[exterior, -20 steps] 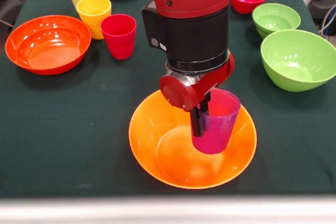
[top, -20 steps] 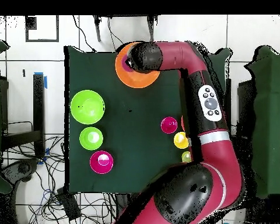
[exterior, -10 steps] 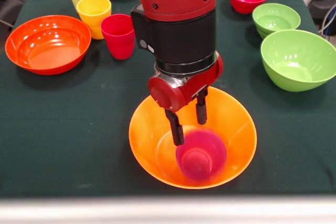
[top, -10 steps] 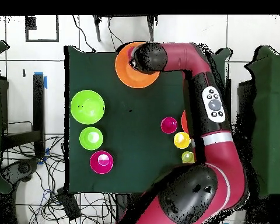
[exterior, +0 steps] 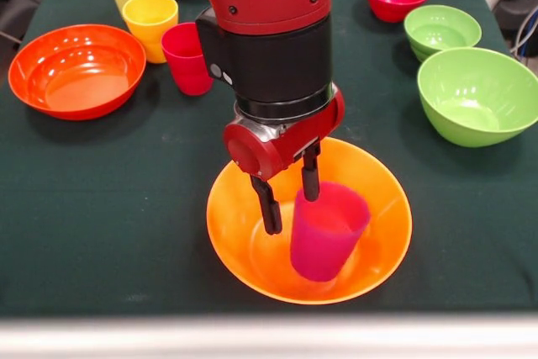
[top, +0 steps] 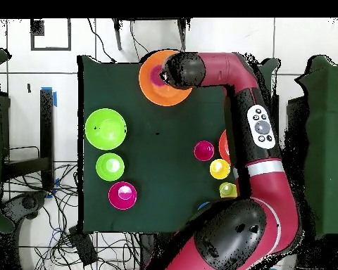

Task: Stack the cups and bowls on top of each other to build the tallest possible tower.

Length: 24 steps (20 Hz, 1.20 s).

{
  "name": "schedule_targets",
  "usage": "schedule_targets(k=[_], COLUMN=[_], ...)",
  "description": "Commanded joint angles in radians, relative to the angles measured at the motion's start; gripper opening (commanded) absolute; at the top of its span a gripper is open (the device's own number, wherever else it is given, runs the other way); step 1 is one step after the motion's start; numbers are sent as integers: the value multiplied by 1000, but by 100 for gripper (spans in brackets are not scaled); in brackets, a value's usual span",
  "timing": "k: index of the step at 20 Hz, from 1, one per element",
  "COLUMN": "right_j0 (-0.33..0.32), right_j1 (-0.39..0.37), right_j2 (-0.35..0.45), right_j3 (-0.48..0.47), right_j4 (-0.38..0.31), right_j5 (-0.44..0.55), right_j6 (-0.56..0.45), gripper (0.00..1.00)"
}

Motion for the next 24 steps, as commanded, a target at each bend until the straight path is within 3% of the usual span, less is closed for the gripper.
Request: schedule_targets(k=[1, 22, 24], right_j0=[1, -5, -10], right_j1=[12, 2, -38], right_j2=[-58, -57, -65], right_j3=[11, 35, 71], right_j4=[-88, -89, -75], right_j5=[-34, -45, -17], right_j6=[-216, -197, -183], gripper=[100, 100, 100])
